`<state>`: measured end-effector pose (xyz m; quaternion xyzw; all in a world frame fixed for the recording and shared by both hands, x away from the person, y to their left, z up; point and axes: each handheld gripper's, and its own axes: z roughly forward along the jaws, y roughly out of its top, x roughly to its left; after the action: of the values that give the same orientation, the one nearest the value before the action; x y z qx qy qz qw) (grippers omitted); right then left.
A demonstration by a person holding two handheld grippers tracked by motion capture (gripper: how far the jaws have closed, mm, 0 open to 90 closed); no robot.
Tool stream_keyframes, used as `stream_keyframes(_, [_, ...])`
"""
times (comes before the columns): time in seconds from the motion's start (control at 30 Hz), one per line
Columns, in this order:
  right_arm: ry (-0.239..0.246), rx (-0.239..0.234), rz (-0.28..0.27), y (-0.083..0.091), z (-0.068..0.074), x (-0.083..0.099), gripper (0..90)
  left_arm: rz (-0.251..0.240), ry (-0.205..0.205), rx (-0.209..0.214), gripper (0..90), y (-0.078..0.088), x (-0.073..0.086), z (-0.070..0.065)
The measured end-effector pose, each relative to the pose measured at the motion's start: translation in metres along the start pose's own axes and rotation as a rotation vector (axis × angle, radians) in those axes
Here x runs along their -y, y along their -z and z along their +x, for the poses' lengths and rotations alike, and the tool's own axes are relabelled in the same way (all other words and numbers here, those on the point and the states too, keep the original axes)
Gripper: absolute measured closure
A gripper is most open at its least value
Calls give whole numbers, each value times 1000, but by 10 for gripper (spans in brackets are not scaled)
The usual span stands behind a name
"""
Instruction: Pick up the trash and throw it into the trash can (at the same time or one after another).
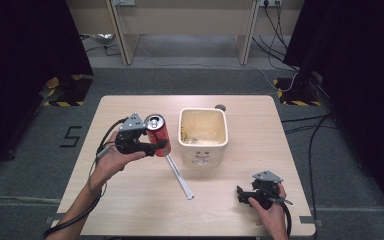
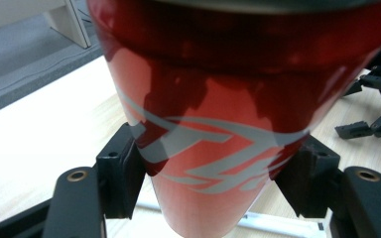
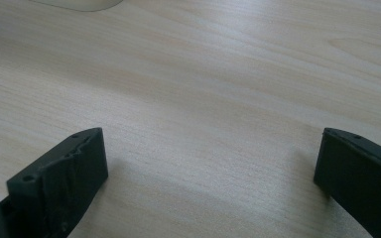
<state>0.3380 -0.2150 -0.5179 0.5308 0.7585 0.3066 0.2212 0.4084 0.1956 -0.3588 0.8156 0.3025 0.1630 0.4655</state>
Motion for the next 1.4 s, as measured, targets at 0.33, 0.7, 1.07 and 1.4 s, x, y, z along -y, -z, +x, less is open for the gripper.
stream_keyframes(0.33, [0,0,-1,0,0,0,3,-19,-16,46,342,-2,-35,-2])
stream_keyframes(0.7, [0,0,-1,0,0,0,3,-21,-35,68,342,-22,-71,-8])
stream_keyframes(1.07, [-2,-1,1,0,0,0,3,2,-20,84,342,-70,-86,-14])
stream_keyframes(1.4, [0,1,-2,0,0,0,3,47,-8,70,340,-112,-76,-14])
